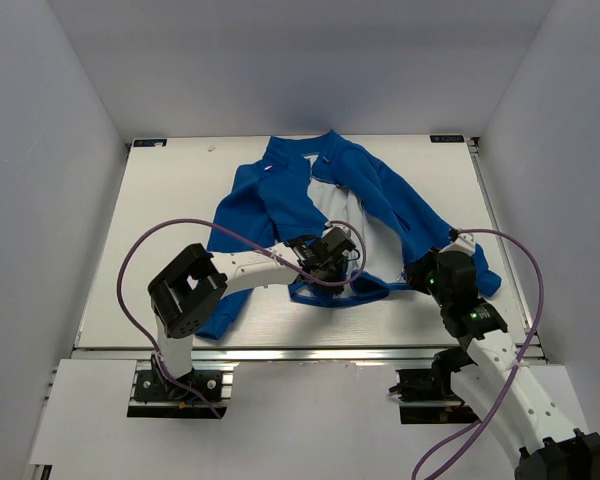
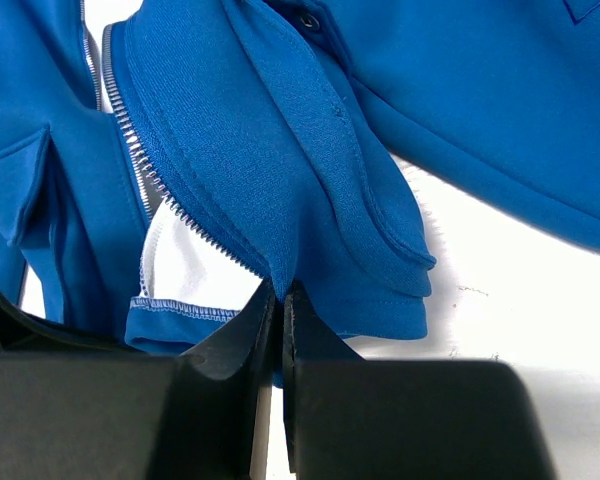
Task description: Zip up the jacket
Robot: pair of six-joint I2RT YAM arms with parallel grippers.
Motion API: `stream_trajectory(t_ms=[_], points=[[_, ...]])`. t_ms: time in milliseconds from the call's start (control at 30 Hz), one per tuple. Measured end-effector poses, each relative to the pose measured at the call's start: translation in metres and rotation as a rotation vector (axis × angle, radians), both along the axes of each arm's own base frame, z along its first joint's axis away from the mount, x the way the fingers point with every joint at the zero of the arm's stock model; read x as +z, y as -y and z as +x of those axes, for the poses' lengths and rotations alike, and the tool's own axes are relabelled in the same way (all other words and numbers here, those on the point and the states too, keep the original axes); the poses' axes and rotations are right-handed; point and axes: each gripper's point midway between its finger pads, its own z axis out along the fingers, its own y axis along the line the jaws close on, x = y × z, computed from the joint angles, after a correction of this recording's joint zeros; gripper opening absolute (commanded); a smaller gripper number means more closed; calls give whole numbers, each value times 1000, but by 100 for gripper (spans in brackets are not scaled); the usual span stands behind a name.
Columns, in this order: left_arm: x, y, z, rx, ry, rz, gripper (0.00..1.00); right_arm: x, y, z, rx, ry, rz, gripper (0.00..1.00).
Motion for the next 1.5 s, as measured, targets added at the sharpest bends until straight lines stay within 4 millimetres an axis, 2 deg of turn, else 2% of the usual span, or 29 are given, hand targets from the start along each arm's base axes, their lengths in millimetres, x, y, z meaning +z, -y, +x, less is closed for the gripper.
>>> stream_trajectory(t_ms=[133, 233, 267, 333, 367, 433, 533, 833, 1167, 1500], points=[[-2, -4, -1, -3, 0, 21, 14, -1, 1, 0, -5, 0, -4, 0], [-2, -4, -1, -7, 1, 22, 5, -1, 1, 0, -5, 0, -5, 0], [-2, -4, -1, -11, 1, 22, 6, -1, 1, 0, -4, 0, -5, 0], [-1, -4, -2, -20, -3, 18, 11, -1, 1, 0, -3, 1, -6, 0], [-1, -3, -3, -28, -6, 15, 22, -1, 1, 0, -2, 1, -6, 0], [-1, -2, -5, -42, -10, 13, 35, 0, 1, 1, 0, 4, -8, 0], [-1, -1, -8, -66, -19, 9, 44, 0, 0, 1, 4, 6, -9, 0], [0, 1, -15, -97, -48, -6, 46, 0, 0, 1, 14, 9, -20, 0], [23, 7, -17, -103, -37, -67, 52, 0, 1, 0, 18, 11, -26, 0], [20, 4, -18, -90, -50, -55, 54, -5, 1, -1, 23, 10, -36, 0]])
